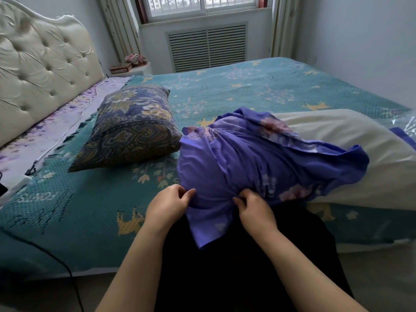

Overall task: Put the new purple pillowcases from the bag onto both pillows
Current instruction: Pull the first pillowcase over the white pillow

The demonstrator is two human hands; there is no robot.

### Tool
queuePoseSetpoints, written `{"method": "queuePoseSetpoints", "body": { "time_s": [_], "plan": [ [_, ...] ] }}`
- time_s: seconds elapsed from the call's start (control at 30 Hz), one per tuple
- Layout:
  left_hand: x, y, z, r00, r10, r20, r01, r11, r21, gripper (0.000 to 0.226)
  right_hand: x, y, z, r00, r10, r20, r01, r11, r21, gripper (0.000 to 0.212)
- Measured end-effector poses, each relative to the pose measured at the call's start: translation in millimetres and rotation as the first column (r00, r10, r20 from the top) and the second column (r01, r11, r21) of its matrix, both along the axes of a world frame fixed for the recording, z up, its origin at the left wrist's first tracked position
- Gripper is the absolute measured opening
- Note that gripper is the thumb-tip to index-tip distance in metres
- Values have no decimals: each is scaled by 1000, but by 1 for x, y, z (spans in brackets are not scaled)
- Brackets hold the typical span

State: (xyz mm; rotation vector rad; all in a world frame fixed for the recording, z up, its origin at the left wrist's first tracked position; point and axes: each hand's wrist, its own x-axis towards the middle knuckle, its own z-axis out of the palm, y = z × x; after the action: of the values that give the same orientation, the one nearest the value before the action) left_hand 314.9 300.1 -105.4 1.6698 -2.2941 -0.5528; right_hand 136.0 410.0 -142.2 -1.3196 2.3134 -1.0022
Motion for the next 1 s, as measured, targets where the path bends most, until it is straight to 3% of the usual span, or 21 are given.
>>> {"method": "queuePoseSetpoints", "body": {
  "time_s": [0.17, 0.23, 0.3, 0.37, 0.5, 0.57, 0.63, 0.7, 0.73, 0.8, 0.9, 0.93, 1.0],
  "plan": [
    [-23, 11, -12, 992, 22, 124, -14, 998, -63, 50, 0, -2, 2, 984, 18, 176, -4, 997, -78, 20],
    [-27, 13, -14, 998, 46, 41, -42, 994, -97, 42, -9, 3, 4, 927, -155, 341, 256, 926, -277, 21],
    [-32, 11, -13, 985, 69, -158, -90, 988, -129, 32, -28, 7, 5, 721, -370, 586, 654, 643, -399, 14],
    [-36, 5, -11, 929, 84, -361, -148, 977, -153, 25, -49, 7, 12, 523, -374, 766, 826, 445, -347, 39],
    [-42, -15, -2, 783, 110, -612, -261, 952, -162, 17, -80, -2, 21, 339, -410, 847, 906, 384, -177, 71],
    [-46, -24, 7, 722, 93, -686, -286, 943, -173, 18, -81, -8, 21, 287, -341, 895, 887, 447, -115, 75],
    [-50, -33, 18, 687, 80, -722, -310, 931, -191, 18, -74, -16, 20, 369, -206, 906, 735, 661, -149, 55],
    [-52, -42, 27, 666, 66, -743, -320, 925, -205, 18, -57, -19, 27, 539, -106, 836, 506, 834, -221, 25],
    [-52, -46, 30, 663, 60, -746, -321, 923, -211, 18, -51, -20, 31, 631, -91, 770, 447, 854, -265, 18],
    [-51, -55, 39, 658, 61, -750, -334, 917, -218, 17, -46, -19, 38, 737, -111, 667, 460, 806, -374, 18],
    [-48, -69, 54, 649, 83, -756, -374, 900, -222, 19, -46, -13, 57, 694, 21, 719, 490, 718, -494, 20],
    [-47, -73, 60, 649, 93, -755, -387, 895, -223, 21, -48, -12, 59, 698, 58, 714, 464, 723, -512, 17],
    [-43, -82, 67, 645, 127, -753, -422, 882, -212, 22, -52, -9, 60, 841, 86, 533, 232, 834, -500, 8]
  ]
}}
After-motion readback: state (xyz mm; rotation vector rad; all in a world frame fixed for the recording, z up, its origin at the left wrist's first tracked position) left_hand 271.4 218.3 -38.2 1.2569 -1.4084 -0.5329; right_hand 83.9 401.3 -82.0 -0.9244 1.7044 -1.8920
